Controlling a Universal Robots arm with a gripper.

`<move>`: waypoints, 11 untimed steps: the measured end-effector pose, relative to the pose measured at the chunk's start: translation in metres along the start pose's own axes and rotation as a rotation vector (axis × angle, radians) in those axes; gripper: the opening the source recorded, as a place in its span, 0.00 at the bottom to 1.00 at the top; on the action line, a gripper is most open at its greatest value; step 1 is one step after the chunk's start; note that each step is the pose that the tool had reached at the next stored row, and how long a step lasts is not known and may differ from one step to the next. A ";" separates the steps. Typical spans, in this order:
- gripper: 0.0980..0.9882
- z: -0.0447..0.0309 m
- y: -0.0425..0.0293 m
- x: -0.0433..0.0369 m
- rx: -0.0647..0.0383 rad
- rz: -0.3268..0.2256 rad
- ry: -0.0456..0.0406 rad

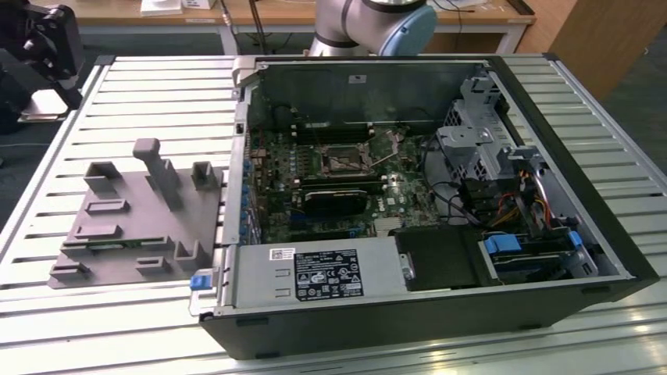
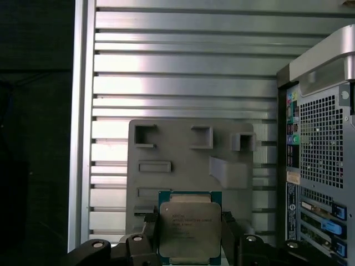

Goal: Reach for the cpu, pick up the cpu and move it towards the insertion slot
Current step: 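Pick up the cpu and move it towards the insertion slot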

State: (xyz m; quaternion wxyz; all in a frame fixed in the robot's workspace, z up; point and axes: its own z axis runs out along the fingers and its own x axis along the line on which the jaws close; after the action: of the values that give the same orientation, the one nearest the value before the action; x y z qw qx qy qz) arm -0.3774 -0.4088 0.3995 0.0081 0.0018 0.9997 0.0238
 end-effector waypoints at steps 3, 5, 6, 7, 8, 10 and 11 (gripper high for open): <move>0.50 0.0001 0.0000 -0.0066 0.000 0.000 0.0001; 0.50 0.0002 0.0000 -0.0113 0.000 0.000 0.0000; 0.50 0.0002 0.0001 -0.0136 0.000 0.000 -0.0001; 0.50 0.0003 0.0001 -0.0160 0.000 0.000 0.0000; 0.50 0.0003 0.0001 -0.0182 0.000 0.000 -0.0001; 0.50 0.0004 0.0001 -0.0228 0.000 0.000 0.0000; 0.50 0.0004 0.0001 -0.0252 0.000 0.000 0.0001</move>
State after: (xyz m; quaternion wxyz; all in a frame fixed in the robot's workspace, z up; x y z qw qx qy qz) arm -0.3522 -0.4088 0.3996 0.0080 0.0017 0.9997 0.0238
